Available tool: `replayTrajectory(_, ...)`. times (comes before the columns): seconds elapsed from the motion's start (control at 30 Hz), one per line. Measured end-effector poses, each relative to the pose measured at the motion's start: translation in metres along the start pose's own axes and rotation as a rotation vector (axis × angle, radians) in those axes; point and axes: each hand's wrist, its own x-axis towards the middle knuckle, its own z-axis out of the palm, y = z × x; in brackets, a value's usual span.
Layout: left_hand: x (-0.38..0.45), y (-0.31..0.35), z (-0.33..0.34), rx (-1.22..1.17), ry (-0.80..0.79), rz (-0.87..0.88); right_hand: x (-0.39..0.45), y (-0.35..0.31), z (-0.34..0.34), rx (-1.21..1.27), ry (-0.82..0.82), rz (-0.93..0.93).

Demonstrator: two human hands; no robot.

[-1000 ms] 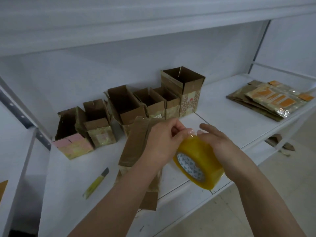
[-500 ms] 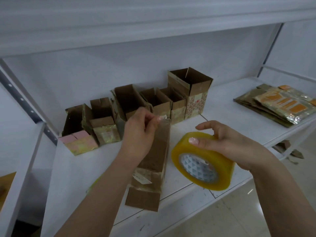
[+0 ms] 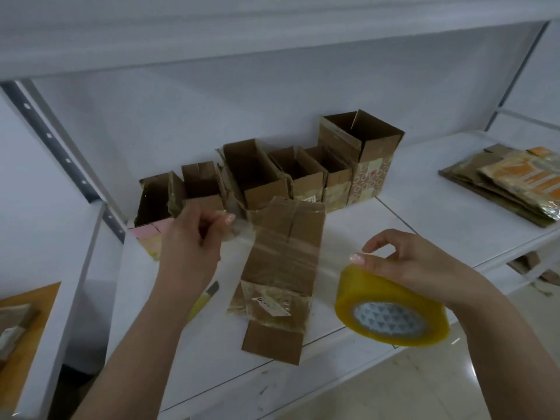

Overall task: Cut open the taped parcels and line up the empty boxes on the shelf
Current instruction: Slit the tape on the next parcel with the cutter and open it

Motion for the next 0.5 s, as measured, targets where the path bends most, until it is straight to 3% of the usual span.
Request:
replayTrajectory(0.1, -0.016, -0.018, -0.001, -0.002, -0.034, -0.114, -0.005, -0.002, 0.006, 0.023, -0.022, 0.033)
replayTrajectory(0.23, -0.030, -0.032, -0.003, -0.024, -0.039, -0.189, -0.002, 0.001, 0.026, -0.242, 0.001, 0.111)
replayTrajectory(0.5, -0.037, -0.046, 0.000, -0.014, -0.032, -0.188, 0.000, 0.003, 0.037, -0.320, 0.010, 0.168)
